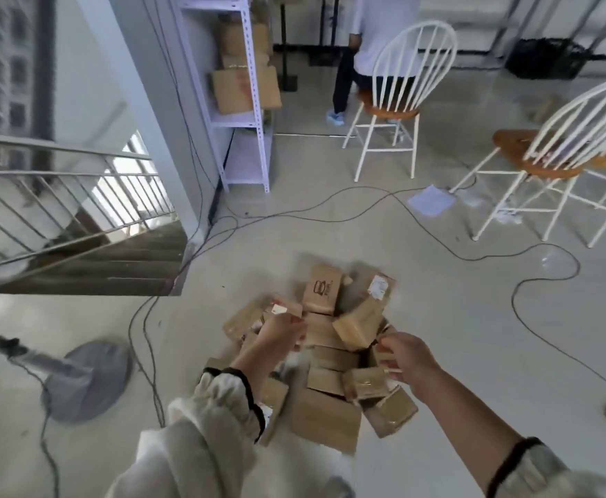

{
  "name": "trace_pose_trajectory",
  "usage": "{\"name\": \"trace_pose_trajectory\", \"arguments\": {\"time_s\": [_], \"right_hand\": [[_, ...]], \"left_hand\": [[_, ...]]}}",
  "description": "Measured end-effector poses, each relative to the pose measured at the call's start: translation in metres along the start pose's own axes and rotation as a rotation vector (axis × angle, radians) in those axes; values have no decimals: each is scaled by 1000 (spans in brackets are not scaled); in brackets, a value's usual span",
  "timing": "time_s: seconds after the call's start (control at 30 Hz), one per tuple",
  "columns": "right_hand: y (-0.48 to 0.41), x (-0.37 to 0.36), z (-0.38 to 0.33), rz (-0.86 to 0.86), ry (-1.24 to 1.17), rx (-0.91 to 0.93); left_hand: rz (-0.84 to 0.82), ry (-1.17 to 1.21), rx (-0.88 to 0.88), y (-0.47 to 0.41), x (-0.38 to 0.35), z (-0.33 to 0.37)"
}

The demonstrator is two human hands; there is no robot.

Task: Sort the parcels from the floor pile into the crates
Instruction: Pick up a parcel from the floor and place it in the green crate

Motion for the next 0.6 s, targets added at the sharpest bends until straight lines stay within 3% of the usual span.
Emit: {"name": "trace_pose_trajectory", "arguments": {"time_s": [0.17,0.33,0.43,0.6], "right_hand": [[-91,-37,62,-68,11,-143],[-199,-60,157,-37,-13,-210],[-264,-53,200,74,-8,-191],[-369,-20,262,250,218,-45]], "left_hand": [[-54,155,159,-81,-45,-71],[-89,73,199,-188,-101,-163],[-119,-1,161,-250,-141,-210],[-250,-180,4,-338,-232,-261]]}}
Point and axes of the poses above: each hand's wrist, its own y-axis away from the middle knuckle, its own x-axis out of the back of the hand, z = x × y, the point moved 9 cm from there along -y, towards the middle knuckle, and after that the axes turned 2 degrees about -z, right-handed, at the moved point
